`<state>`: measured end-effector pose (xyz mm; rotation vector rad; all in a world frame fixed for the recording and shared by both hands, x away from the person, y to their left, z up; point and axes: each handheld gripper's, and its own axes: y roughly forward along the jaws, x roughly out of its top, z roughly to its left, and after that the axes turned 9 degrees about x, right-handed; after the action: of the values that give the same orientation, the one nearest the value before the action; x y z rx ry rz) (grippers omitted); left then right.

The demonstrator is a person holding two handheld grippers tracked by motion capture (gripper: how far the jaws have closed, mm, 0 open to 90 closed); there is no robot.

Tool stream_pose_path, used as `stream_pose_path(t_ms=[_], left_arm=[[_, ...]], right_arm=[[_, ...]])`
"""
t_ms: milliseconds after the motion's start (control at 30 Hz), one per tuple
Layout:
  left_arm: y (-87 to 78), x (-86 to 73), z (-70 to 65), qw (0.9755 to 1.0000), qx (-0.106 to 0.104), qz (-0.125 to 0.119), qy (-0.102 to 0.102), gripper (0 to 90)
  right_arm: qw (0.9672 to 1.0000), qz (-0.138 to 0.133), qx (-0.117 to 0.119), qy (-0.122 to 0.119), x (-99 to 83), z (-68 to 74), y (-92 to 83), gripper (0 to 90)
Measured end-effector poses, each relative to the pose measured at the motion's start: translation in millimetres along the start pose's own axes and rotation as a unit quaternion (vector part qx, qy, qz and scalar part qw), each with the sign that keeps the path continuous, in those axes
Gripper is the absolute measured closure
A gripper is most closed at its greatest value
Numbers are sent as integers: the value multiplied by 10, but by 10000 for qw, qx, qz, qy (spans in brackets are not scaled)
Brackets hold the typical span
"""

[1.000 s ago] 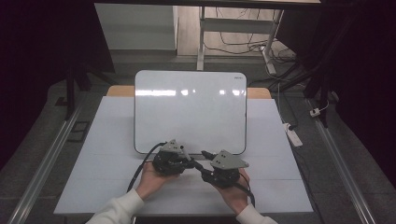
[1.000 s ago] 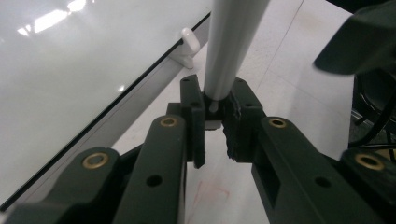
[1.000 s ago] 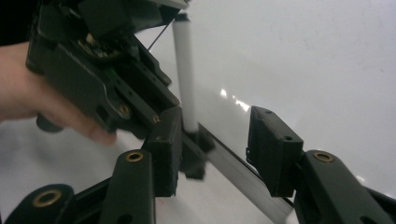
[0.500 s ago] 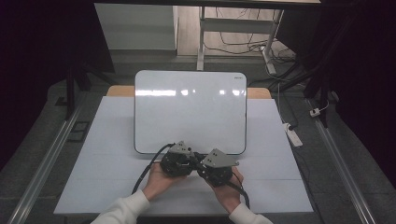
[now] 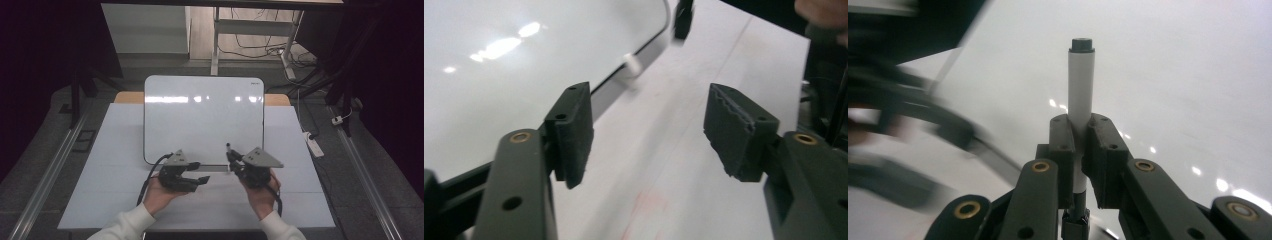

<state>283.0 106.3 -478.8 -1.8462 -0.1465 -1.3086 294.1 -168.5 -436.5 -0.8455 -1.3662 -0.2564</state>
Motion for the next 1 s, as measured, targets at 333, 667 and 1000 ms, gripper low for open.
stream_pose_path(t_ms=[333, 667, 1000], left_arm=[[-618, -569, 284, 9970, 710, 144, -261, 345], [-813, -733, 454, 9941, 988, 121, -440, 349], [-820, -759, 479, 9939, 991, 173, -459, 354]], right_arm=[[9943, 544, -477, 781, -72, -630, -28, 811], [9901, 895, -511, 956, 41, -865, 192, 811], [9819, 1288, -772, 1152, 92, -977, 348, 805]])
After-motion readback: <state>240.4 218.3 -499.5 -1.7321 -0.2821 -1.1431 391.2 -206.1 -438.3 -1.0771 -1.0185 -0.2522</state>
